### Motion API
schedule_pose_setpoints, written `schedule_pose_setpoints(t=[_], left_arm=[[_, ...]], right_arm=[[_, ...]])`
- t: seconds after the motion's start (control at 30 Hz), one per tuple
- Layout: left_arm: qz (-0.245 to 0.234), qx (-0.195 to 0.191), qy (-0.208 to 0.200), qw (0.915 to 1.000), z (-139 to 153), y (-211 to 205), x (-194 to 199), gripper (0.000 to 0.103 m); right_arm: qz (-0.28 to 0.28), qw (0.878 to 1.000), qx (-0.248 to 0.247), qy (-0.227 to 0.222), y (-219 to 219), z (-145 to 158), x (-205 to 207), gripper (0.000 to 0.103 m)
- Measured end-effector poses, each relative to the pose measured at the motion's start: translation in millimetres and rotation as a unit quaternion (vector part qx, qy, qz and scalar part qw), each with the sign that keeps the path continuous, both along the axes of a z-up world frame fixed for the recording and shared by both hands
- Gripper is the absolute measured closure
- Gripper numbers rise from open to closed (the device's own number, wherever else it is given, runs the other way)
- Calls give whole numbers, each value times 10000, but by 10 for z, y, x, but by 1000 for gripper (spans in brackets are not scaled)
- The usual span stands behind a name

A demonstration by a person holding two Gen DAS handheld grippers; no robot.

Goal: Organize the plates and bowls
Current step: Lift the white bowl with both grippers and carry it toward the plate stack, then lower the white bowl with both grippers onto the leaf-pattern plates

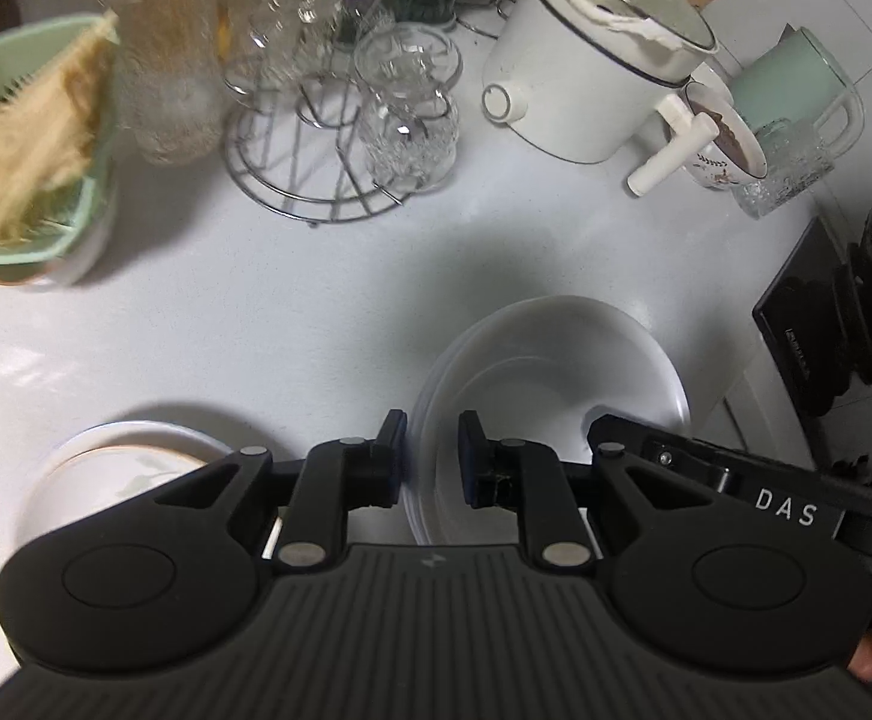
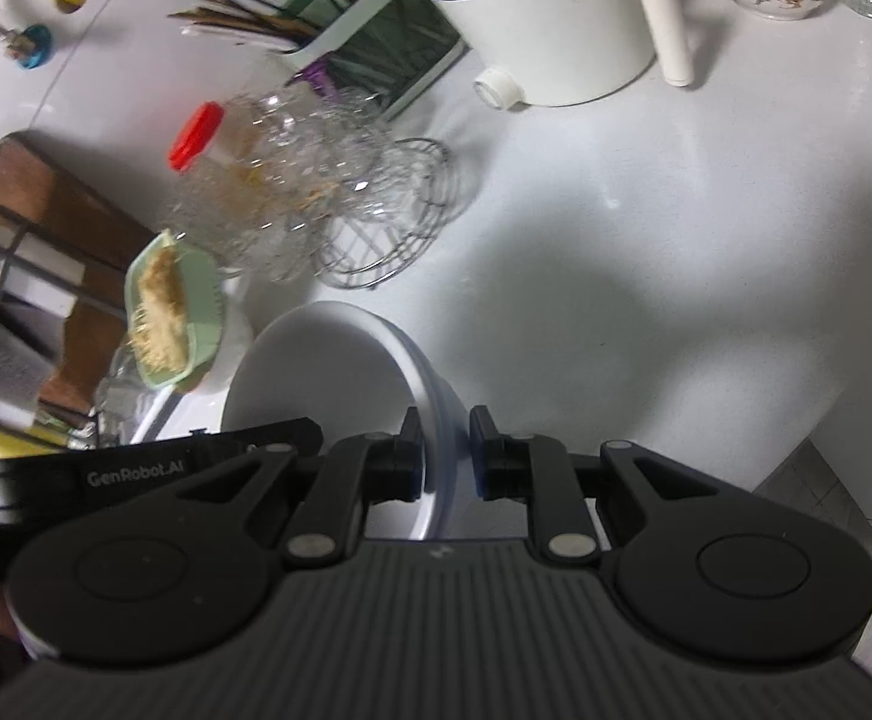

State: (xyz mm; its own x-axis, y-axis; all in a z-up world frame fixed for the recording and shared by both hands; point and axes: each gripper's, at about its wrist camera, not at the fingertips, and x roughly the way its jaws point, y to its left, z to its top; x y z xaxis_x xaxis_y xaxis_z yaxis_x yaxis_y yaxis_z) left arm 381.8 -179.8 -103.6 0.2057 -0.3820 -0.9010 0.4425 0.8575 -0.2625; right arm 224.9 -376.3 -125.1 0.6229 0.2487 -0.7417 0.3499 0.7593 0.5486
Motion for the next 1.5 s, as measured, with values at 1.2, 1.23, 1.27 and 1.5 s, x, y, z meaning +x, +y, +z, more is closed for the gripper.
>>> schedule_pose_setpoints(t=[1.2, 1.23, 1.27, 1.5], left_arm=[[3202, -1154, 100, 9402, -123, 2254, -820, 83], [3244, -1147, 160, 9388, -178, 2294, -811, 83], [3263, -1143, 215, 9381, -233, 2326, -803, 83], [2943, -983, 479, 9494, -543, 2322, -780, 83]], right_arm=[[2770, 9596, -485, 100, 1605, 131, 573, 84], [2799, 9586, -506, 154, 1655, 96, 596, 84], [2807, 9581, -532, 206, 1698, 57, 617, 84], [2772, 9563, -779, 503, 1817, -158, 661, 84]])
